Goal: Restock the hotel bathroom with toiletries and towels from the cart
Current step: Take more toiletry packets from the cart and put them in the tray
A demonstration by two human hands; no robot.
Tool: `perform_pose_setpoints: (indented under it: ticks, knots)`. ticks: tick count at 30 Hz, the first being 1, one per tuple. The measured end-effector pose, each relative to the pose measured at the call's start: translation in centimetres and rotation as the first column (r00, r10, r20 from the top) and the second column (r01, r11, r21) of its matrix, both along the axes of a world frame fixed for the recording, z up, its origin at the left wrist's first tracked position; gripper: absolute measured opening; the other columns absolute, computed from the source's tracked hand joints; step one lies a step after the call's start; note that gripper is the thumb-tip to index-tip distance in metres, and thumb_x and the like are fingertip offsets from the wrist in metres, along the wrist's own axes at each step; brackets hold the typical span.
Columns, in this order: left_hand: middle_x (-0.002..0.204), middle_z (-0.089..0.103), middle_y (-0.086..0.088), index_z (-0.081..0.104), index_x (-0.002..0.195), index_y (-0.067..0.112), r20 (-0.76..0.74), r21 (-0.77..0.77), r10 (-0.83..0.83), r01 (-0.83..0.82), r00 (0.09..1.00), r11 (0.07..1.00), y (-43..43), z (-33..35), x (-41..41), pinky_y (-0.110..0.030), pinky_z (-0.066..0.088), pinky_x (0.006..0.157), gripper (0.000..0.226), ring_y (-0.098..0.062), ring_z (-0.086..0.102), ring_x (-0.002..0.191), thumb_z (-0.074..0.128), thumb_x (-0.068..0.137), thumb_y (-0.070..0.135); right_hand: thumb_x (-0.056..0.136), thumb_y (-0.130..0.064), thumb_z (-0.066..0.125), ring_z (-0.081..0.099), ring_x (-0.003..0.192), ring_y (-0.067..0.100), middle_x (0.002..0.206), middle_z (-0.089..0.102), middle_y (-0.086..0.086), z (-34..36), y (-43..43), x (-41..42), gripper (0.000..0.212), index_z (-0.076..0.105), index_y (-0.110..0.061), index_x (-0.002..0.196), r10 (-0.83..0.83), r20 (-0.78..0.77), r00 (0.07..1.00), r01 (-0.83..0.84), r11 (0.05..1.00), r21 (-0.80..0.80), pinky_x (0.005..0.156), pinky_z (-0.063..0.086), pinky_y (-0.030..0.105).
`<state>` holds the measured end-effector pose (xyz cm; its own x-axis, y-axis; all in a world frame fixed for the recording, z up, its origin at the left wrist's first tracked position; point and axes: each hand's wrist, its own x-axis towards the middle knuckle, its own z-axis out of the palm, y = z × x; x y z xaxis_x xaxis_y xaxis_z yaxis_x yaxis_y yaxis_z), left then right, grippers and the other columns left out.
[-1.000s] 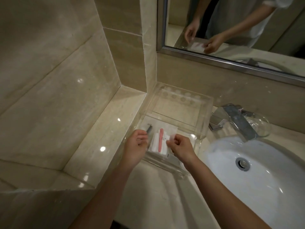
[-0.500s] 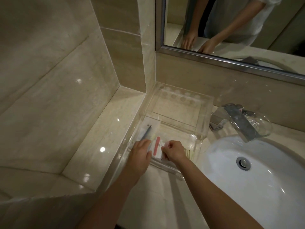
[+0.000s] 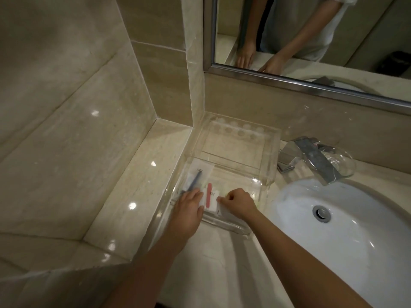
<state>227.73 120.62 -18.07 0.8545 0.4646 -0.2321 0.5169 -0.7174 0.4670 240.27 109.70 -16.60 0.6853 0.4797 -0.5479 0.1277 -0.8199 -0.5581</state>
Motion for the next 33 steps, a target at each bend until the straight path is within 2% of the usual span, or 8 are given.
perform_pose_setpoints:
  ticks: [3, 6, 10, 13, 21, 25, 29, 33]
  knots:
    - [0.148, 0.035, 0.001, 0.041, 0.139, 0.017, 0.039, -0.004, -0.018, 0.018, 0.999, 1.0, 0.0, 0.9, 0.1, -0.029, 0.021, 0.112, 0.043, -0.018, 0.03, 0.135, 0.042, 0.097, 0.022, 0.091, -0.024, 0.057, 0.052, 0.054, 0.012, 0.059, 0.055, -0.002, 1.0, -1.9, 0.0, 0.031, 0.051, -0.014, 0.063, -0.035, -0.061, 0.998, 0.042, 0.993, 0.108, 0.06, 0.045, 0.025]
    - [0.141, 0.045, 0.0, 0.046, 0.135, 0.015, 0.101, -0.075, -0.015, 0.023, 0.995, 0.997, 0.0, 2.3, 0.1, -0.027, 0.028, 0.108, 0.039, -0.017, 0.039, 0.129, 0.045, 0.096, 0.019, 0.093, -0.017, 0.054, 0.054, 0.055, 0.009, 0.067, 0.06, 0.0, 2.6, -3.8, 0.2, 0.018, 0.058, -0.011, 0.076, -0.048, -0.146, 0.988, 0.077, 0.976, 0.204, 0.049, 0.042, 0.014]
    - [0.109, 0.064, 0.003, 0.059, 0.112, 0.019, 0.104, -0.237, 0.019, 0.006, 0.994, 0.972, -0.7, 4.8, -0.9, -0.023, 0.047, 0.083, 0.021, -0.01, 0.058, 0.097, 0.046, 0.096, 0.021, 0.093, -0.015, 0.052, 0.056, 0.059, 0.01, 0.07, 0.062, 0.0, 3.9, -6.0, 0.0, 0.016, 0.058, -0.013, 0.079, -0.024, -0.193, 0.981, 0.072, 0.966, 0.248, 0.052, 0.042, 0.017]
    - [0.092, 0.061, 0.013, 0.059, 0.101, 0.027, 0.048, -0.358, 0.065, -0.043, 0.997, 0.933, -1.7, 5.9, -2.2, -0.015, 0.045, 0.073, 0.013, -0.003, 0.057, 0.086, 0.048, 0.095, 0.024, 0.094, -0.012, 0.05, 0.057, 0.062, 0.012, 0.073, 0.062, 0.002, 4.7, -7.5, -0.2, 0.016, 0.059, -0.013, 0.081, 0.031, -0.219, 0.975, 0.027, 0.967, 0.255, 0.055, 0.044, 0.019]
    - [0.113, 0.061, 0.003, 0.06, 0.114, 0.019, -0.109, -0.385, 0.16, -0.19, 0.981, 0.903, -6.6, 9.3, -6.8, -0.022, 0.044, 0.087, 0.025, -0.013, 0.057, 0.104, 0.047, 0.095, 0.028, 0.093, -0.013, 0.049, 0.058, 0.064, 0.012, 0.077, 0.064, 0.003, 7.4, -11.0, -1.5, 0.014, 0.062, -0.009, 0.091, 0.251, -0.206, 0.946, -0.186, 0.938, 0.291, 0.055, 0.044, 0.02]
    - [0.107, 0.061, 0.0, 0.059, 0.115, 0.015, -0.072, -0.352, 0.27, -0.277, 0.96, 0.894, -10.2, 10.7, -10.8, -0.025, 0.045, 0.087, 0.027, -0.016, 0.059, 0.101, 0.048, 0.095, 0.028, 0.093, -0.014, 0.047, 0.059, 0.066, 0.012, 0.078, 0.065, 0.002, 8.8, -12.0, -3.6, 0.017, 0.063, -0.009, 0.092, 0.392, -0.174, 0.904, -0.32, 0.886, 0.335, 0.056, 0.043, 0.02]
    - [0.099, 0.059, 0.001, 0.061, 0.111, 0.011, 0.0, -0.336, 0.4, -0.377, 0.916, 0.863, -13.9, 11.4, -16.9, -0.021, 0.043, 0.083, 0.023, -0.012, 0.056, 0.093, 0.05, 0.094, 0.022, 0.094, -0.013, 0.045, 0.059, 0.065, 0.012, 0.078, 0.065, 0.002, 9.9, -11.7, -7.5, 0.018, 0.062, -0.01, 0.091, 0.562, -0.145, 0.814, -0.491, 0.8, 0.346, 0.054, 0.043, 0.018]
    - [0.104, 0.062, -0.001, 0.059, 0.114, 0.011, 0.01, -0.327, 0.568, -0.535, 0.823, 0.779, -17.8, 12.6, -25.1, -0.018, 0.042, 0.08, 0.025, -0.012, 0.057, 0.094, 0.048, 0.095, 0.023, 0.095, -0.013, 0.046, 0.058, 0.064, 0.011, 0.077, 0.064, 0.003, 10.8, -10.3, -13.6, 0.016, 0.061, -0.009, 0.091, 0.75, -0.132, 0.648, -0.673, 0.645, 0.362, 0.052, 0.042, 0.016]
